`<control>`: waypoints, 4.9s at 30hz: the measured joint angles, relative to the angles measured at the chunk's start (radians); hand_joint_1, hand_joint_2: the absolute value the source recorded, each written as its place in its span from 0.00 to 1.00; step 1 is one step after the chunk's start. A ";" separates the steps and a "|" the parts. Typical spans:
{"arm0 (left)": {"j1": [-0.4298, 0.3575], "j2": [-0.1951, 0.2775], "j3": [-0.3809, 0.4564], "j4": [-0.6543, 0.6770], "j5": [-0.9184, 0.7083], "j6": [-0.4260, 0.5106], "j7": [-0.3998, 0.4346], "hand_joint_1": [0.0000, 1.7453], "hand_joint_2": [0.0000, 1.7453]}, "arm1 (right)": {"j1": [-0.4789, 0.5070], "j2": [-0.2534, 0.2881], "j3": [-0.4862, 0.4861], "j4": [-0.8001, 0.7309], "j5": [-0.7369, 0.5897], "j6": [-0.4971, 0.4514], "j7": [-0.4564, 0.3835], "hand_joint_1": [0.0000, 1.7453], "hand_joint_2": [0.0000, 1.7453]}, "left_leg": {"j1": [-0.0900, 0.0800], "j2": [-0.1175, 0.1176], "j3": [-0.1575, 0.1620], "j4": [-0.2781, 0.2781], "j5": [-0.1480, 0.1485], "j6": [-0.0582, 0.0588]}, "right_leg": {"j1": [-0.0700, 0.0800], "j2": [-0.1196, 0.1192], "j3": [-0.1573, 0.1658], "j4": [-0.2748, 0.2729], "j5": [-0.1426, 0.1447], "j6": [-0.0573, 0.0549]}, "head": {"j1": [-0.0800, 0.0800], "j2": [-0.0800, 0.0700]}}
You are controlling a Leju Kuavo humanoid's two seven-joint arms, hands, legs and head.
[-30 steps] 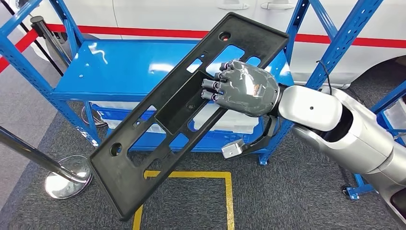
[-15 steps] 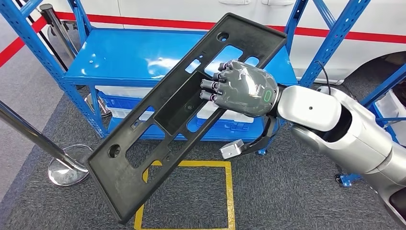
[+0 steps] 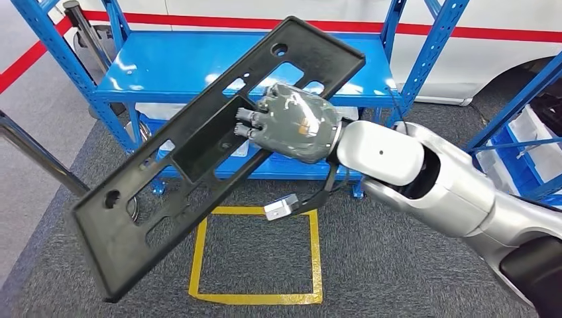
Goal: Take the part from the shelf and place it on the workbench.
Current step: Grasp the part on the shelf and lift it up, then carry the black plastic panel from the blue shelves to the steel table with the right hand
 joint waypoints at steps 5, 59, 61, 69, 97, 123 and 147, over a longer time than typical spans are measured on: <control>0.004 0.005 0.000 0.000 -0.007 -0.007 -0.006 0.00 1.00 | -0.019 0.053 0.031 0.034 0.001 -0.005 0.008 1.00 1.00 | -0.005 -0.006 0.154 -0.226 -0.047 0.013 | -0.001 -0.008 -0.053 0.047 0.029 0.027 | 0.003 0.000; 0.015 0.002 0.001 0.000 -0.011 -0.011 -0.011 0.00 1.00 | -0.060 0.039 0.059 0.119 -0.044 -0.020 -0.018 1.00 1.00 | 0.001 -0.002 -0.075 0.015 -0.037 -0.011 | 0.029 -0.014 0.071 -0.057 -0.012 -0.039 | 0.007 0.000; 0.014 0.003 0.001 0.000 -0.011 -0.011 -0.011 0.00 1.00 | -0.058 0.039 0.060 0.119 -0.044 -0.020 -0.018 1.00 1.00 | 0.017 -0.001 -0.030 -0.002 0.015 -0.035 | 0.013 -0.014 0.027 -0.025 -0.003 -0.024 | 0.007 0.000; 0.007 0.006 0.001 0.000 -0.011 -0.013 -0.011 0.00 1.00 | -0.054 0.032 0.059 0.119 -0.045 -0.022 -0.019 1.00 1.00 | 0.016 0.000 0.066 -0.173 -0.011 -0.001 | -0.005 -0.005 -0.081 0.097 -0.021 0.020 | 0.012 0.000; 0.005 0.014 0.001 0.000 -0.011 -0.010 -0.011 0.00 1.00 | -0.053 0.026 0.056 0.112 -0.046 -0.024 -0.019 1.00 1.00 | -0.010 -0.004 0.141 -0.215 -0.052 0.004 | 0.031 -0.004 -0.049 0.055 -0.002 -0.008 | 0.012 0.000; 0.011 0.017 0.002 0.000 -0.008 0.018 -0.002 0.00 1.00 | -0.059 0.020 0.057 0.111 -0.037 -0.005 -0.011 1.00 1.00 | -0.003 0.007 0.012 -0.060 -0.040 0.003 | 0.021 0.007 0.040 0.026 -0.070 -0.017 | 0.014 0.000; 0.009 0.022 0.002 -0.001 -0.010 0.024 0.001 0.00 1.00 | -0.064 0.010 0.050 0.105 -0.034 0.006 -0.009 1.00 1.00 | 0.007 0.012 0.071 -0.250 0.045 0.035 | -0.013 0.014 0.063 0.017 -0.082 0.034 | 0.013 0.000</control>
